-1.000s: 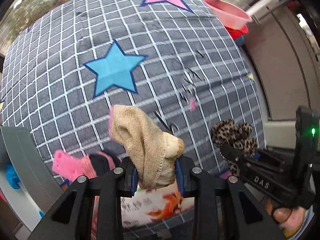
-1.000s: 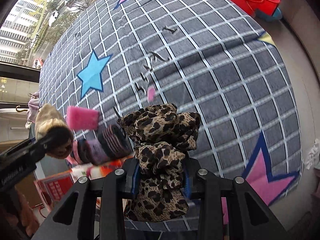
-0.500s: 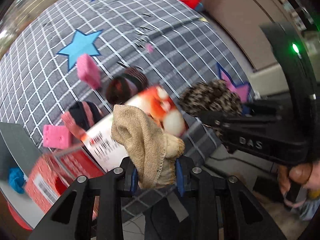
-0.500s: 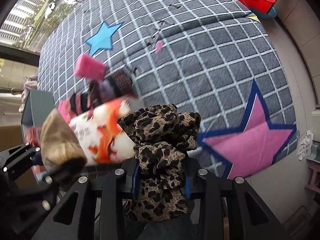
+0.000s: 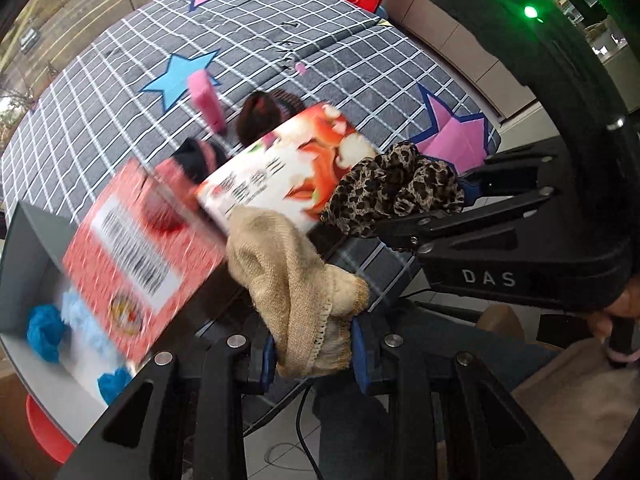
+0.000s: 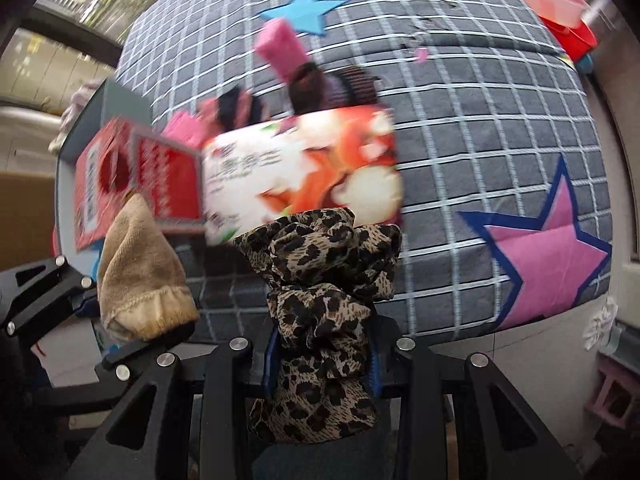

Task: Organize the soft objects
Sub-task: 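Carry the beige sock and leopard scrunchie with both tools over the white box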

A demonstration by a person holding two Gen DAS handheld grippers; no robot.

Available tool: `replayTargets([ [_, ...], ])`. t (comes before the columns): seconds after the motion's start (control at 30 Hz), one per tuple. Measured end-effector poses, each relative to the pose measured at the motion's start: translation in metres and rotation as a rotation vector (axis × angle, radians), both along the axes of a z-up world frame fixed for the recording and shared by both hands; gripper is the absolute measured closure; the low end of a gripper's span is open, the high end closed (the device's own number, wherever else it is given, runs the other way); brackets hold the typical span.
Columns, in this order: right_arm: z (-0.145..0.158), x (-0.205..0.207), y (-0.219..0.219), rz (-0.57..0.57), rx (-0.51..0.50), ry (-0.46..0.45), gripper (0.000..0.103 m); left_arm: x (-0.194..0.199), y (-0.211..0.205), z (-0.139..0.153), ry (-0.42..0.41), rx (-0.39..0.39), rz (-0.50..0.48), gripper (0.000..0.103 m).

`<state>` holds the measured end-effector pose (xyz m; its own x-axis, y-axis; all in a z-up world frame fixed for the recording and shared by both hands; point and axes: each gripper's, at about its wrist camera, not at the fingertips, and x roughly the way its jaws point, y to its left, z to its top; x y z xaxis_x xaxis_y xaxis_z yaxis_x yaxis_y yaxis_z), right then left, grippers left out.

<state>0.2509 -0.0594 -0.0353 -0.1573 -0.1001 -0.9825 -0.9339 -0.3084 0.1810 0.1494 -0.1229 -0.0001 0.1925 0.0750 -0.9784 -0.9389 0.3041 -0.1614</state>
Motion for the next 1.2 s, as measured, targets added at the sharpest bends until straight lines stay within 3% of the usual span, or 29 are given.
replayTargets([
  [0.23, 0.000, -0.036, -0.019, 0.124, -0.004, -0.009, 0.068, -0.024, -0.028, 0.004, -0.006, 0.022, 0.044, 0.070],
  [0.63, 0.007, -0.099, -0.061, 0.375, -0.017, 0.025, 0.068, -0.081, -0.063, 0.018, -0.016, 0.070, 0.237, 0.070],
  [1.2, 0.039, -0.183, -0.081, 0.563, 0.018, 0.131, 0.068, -0.212, -0.105, 0.042, 0.032, 0.151, 0.774, 0.070],
])
